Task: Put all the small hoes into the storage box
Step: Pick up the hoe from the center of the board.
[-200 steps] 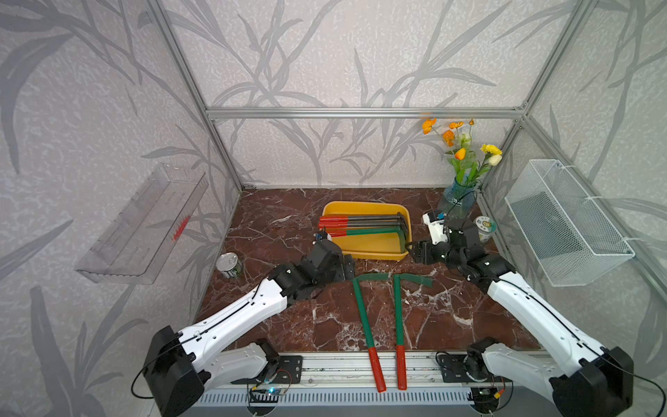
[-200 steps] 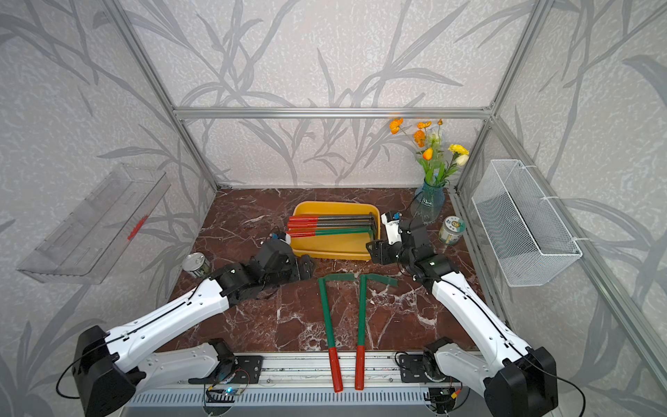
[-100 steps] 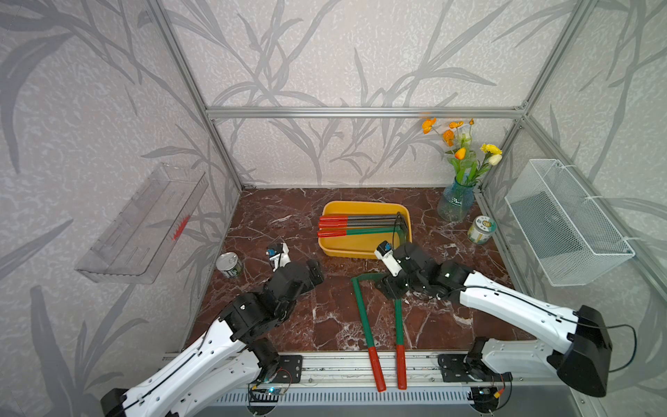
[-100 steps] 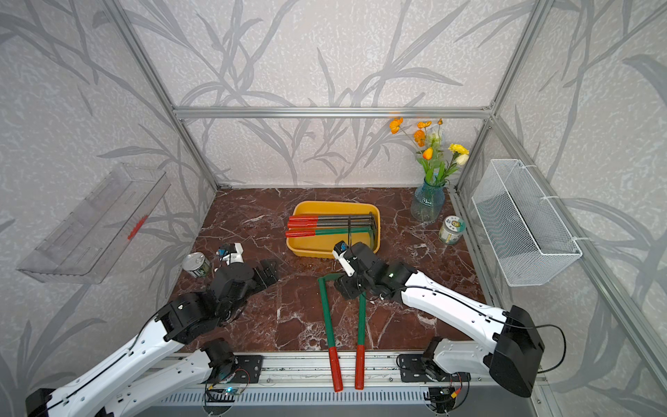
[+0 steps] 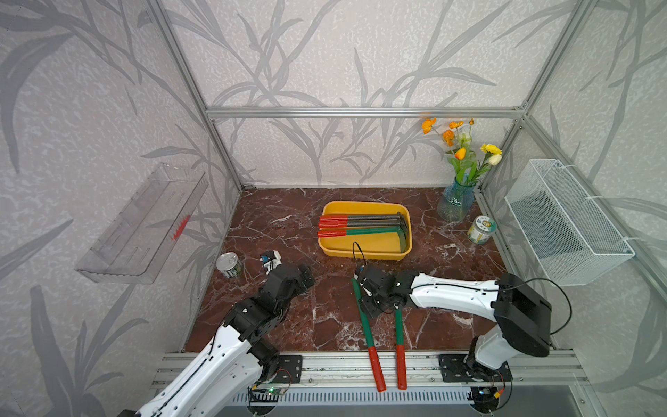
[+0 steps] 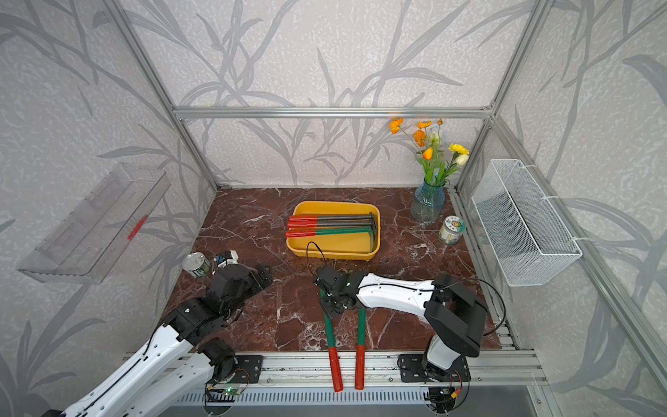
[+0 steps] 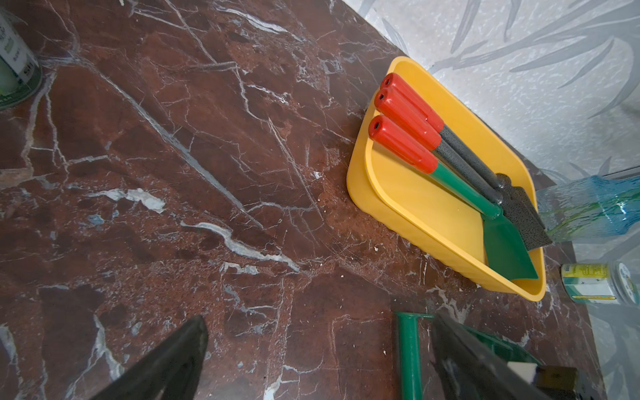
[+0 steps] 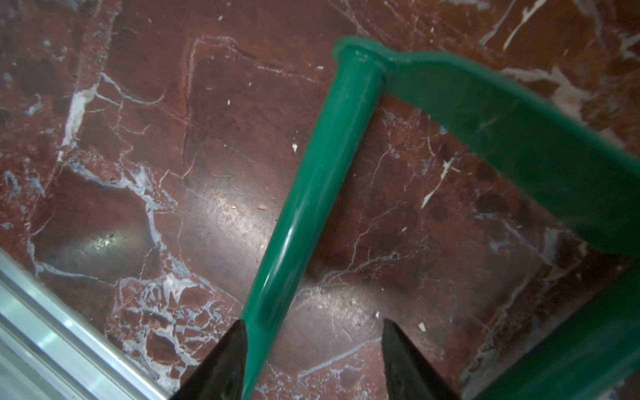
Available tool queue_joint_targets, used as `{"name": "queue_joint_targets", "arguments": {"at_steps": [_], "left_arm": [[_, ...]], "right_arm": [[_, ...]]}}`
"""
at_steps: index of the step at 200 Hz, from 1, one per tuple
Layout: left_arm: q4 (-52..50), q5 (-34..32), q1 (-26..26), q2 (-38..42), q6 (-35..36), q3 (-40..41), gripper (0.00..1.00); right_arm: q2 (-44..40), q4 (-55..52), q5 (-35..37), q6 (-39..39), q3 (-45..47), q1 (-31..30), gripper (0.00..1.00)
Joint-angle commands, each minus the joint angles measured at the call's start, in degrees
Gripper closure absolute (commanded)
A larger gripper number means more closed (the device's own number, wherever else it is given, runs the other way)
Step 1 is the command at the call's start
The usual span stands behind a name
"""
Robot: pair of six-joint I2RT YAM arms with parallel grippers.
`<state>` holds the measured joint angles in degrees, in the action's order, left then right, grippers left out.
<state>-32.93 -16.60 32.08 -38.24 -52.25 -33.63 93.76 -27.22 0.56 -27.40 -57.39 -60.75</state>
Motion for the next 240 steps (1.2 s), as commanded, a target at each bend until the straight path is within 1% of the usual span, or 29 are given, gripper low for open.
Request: {"name": "queue_joint_targets", "arguments": {"at_steps": [1,33,92,114,133,140,145,155,173,200,240], "left_arm": [[-2.1,-0.7,-0.7,-0.4,0.9,-1.0,0.01],[-2.2,0.3,-2.2,0.7,0.3,-0.1,0.01],[-2.1,3.8,-4.7,-0.1,0.3,0.3,0.01],[-2.0,4.7,-5.3,-0.4,0.1,0.5,0.01],[-1.9,4.9,-5.6,-0.5,0.1,0.7,0.01],[-1.9,5.1,-5.7,-0.5,0.2,0.7,0.01],[-1.9,5.3,-5.7,-0.5,0.2,0.7,0.0],[-2.0,5.4,-5.9,-0.5,0.3,0.8,0.01],[-2.1,6.0,-6.0,-0.4,0.2,1.0,0.01],[-2.1,6.7,-6.1,-0.1,0.3,1.3,0.01],[-2.2,7.6,-6.3,0.7,1.3,1.3,0.01]], "right_arm": [[2.2,2.0,0.3,-2.5,-3.8,-1.0,0.39],[6.8,3.1,0.5,-3.5,-5.2,-1.0,0.4],[11.3,2.3,3.1,-4.8,-6.1,-0.9,0.51],[11.9,2.1,3.9,-4.4,-7.1,-0.8,0.61],[11.9,1.5,4.4,-3.6,-8.5,-0.8,0.83],[11.7,1.0,4.6,-3.4,-9.2,-0.7,0.89],[11.6,0.8,4.7,-3.2,-9.6,-0.5,0.91],[11.2,0.6,4.6,-2.9,-10.3,-0.3,0.92],[10.2,0.8,4.0,-2.9,-10.9,0.1,0.97],[8.9,0.8,3.2,-3.2,-11.1,0.0,1.0],[5.5,1.3,1.5,-3.6,-12.1,-0.2,1.0]]}}
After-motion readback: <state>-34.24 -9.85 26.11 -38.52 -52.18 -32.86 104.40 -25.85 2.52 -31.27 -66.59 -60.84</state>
